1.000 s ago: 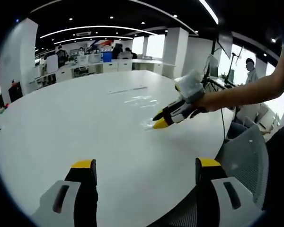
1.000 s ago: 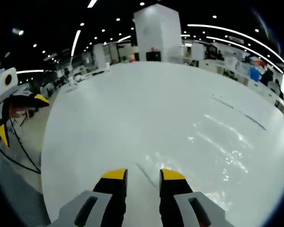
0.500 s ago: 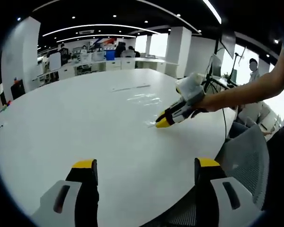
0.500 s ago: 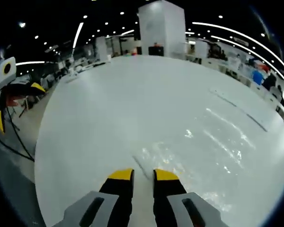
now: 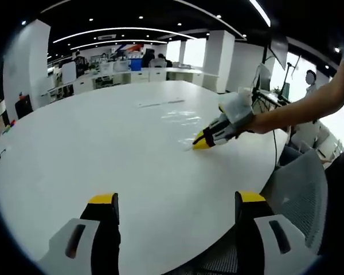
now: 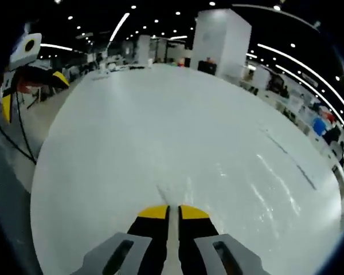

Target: Open the resealable bag by pulling the two sides of the seal apart until the entire bag opening is separated and visibly accessible.

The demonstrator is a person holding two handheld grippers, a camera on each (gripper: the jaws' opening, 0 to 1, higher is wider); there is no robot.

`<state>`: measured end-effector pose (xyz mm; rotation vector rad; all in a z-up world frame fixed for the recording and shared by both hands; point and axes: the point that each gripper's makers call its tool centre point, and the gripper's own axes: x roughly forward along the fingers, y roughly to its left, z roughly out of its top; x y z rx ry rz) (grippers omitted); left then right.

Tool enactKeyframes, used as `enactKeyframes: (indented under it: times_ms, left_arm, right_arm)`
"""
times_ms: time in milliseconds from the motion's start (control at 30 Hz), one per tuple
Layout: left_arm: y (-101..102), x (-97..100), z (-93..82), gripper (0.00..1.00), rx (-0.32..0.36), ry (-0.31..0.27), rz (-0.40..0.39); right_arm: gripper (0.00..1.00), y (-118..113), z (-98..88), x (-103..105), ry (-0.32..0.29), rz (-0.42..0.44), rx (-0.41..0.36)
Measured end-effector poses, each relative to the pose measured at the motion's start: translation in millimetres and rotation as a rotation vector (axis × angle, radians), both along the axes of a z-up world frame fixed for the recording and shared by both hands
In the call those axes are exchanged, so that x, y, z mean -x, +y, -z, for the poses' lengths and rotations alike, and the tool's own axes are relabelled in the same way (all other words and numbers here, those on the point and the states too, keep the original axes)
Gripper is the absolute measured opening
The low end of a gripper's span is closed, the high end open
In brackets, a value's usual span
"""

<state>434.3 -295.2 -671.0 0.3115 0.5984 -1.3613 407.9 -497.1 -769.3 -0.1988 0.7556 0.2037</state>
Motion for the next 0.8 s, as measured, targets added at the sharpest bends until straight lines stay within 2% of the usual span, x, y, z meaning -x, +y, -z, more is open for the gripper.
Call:
enactKeyframes:
  times_ms: [233, 400, 667, 800]
  left_arm:
    - [1, 8.4, 6.4, 0.81, -0.026, -0.005, 0.030]
    - [-2, 16.8, 5.0, 0.80, -0.019, -0.004, 0.049]
    - [-9, 30.9, 3.5, 0.74, -0.013, -0.041, 0.121]
    - [-12, 36.7, 6.6, 0.72, -0.022, -0.037, 0.143]
  right_arm:
    - [0.01, 14, -16.0, 6, -0.011, -0.078, 0.001]
    - [0.01, 24, -24.9, 14, -0.004, -0.089, -0.016]
    - [0.01, 62, -38.2, 35, 0.024, -0.177, -0.098]
    - [0.01, 80, -45.6, 44, 0.032, -0.201, -0.145]
